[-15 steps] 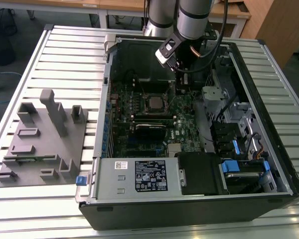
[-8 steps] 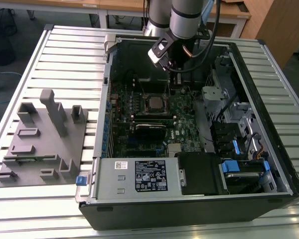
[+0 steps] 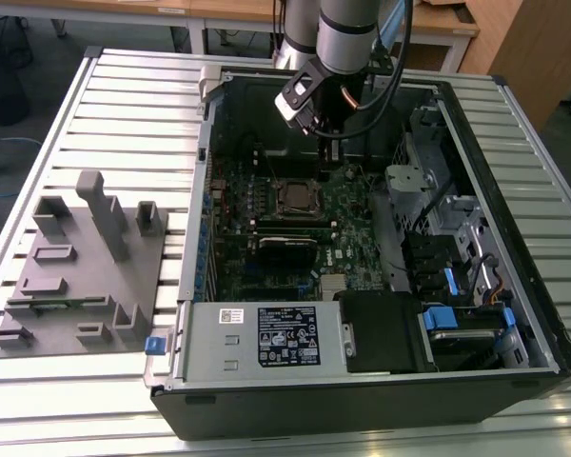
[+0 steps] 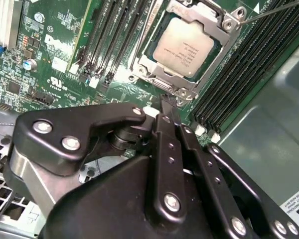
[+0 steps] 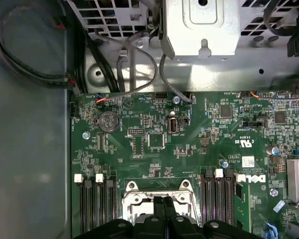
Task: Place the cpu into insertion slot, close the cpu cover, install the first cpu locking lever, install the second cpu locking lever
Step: 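Close the cpu cover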
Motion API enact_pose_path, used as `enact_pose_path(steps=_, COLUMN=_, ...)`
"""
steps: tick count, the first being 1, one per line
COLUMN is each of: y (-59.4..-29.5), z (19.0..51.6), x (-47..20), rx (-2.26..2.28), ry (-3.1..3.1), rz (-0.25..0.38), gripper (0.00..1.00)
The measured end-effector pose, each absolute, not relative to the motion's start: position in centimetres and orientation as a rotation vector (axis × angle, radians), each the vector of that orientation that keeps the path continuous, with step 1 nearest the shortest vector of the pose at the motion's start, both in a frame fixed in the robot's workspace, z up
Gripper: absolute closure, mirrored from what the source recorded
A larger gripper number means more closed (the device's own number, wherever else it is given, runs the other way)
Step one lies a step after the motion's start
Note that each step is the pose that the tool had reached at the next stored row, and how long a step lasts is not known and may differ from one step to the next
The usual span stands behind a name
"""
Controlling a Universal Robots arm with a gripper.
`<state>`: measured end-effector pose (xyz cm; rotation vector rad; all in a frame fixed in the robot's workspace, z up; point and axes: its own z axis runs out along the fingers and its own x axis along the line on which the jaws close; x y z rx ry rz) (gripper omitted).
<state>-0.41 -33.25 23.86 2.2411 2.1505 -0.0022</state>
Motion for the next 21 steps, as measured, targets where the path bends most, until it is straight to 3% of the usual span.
enact_pose_path(steps=7, y=-33.3, z=23.8, x=-0.4, rx=2.254, ry=2.164, rz=-0.033, gripper=0.90)
enact_pose_path(steps=21, y=-33.3, z=23.4, x=-2.9, rx=2.255, ry=2.164, rz=-0.034, gripper=0.90)
